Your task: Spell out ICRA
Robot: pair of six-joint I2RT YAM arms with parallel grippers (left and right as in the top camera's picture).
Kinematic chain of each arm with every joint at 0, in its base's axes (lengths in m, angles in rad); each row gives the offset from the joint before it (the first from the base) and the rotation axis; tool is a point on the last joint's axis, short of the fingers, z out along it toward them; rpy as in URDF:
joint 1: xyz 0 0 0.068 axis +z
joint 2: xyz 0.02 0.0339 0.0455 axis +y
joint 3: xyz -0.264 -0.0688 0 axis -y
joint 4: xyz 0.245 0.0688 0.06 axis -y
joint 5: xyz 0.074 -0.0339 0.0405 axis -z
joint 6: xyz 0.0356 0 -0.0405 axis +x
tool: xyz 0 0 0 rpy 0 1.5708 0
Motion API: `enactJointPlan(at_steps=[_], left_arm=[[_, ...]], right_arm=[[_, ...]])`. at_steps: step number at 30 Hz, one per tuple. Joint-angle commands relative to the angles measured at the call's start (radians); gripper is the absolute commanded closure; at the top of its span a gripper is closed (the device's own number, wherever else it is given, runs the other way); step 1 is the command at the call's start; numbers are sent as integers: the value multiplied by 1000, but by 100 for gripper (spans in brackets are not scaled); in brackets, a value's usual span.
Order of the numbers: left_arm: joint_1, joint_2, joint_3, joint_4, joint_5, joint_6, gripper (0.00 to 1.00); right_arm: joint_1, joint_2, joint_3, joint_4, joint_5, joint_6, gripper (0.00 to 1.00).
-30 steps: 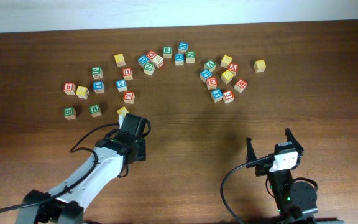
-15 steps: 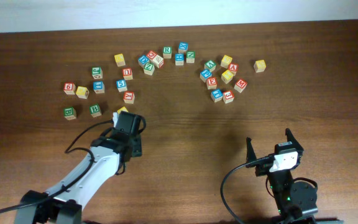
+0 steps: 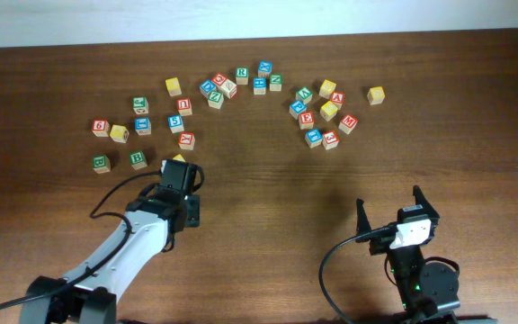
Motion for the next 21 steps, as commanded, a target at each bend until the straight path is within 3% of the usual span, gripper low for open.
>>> enactJointPlan(at_steps=[1, 6, 8, 13, 14, 21], left_arm=[[4, 6, 18, 2, 27, 16, 69], [4, 6, 18, 2, 26, 16, 63], [4, 6, 18, 2, 26, 16, 46], [4, 4, 21, 7, 26, 16, 39], [4, 0, 31, 6, 25, 16, 33], [31, -108, 251, -75, 25, 16, 21]], right_arm=[[-7, -8, -5, -8, -2, 12, 2], [-7, -8, -5, -8, -2, 12, 2], [-7, -8, -5, -8, -2, 12, 2], [-7, -8, -5, -8, -2, 12, 2], [-7, -8, -5, -8, -2, 12, 1], [-7, -8, -5, -8, -2, 12, 2]])
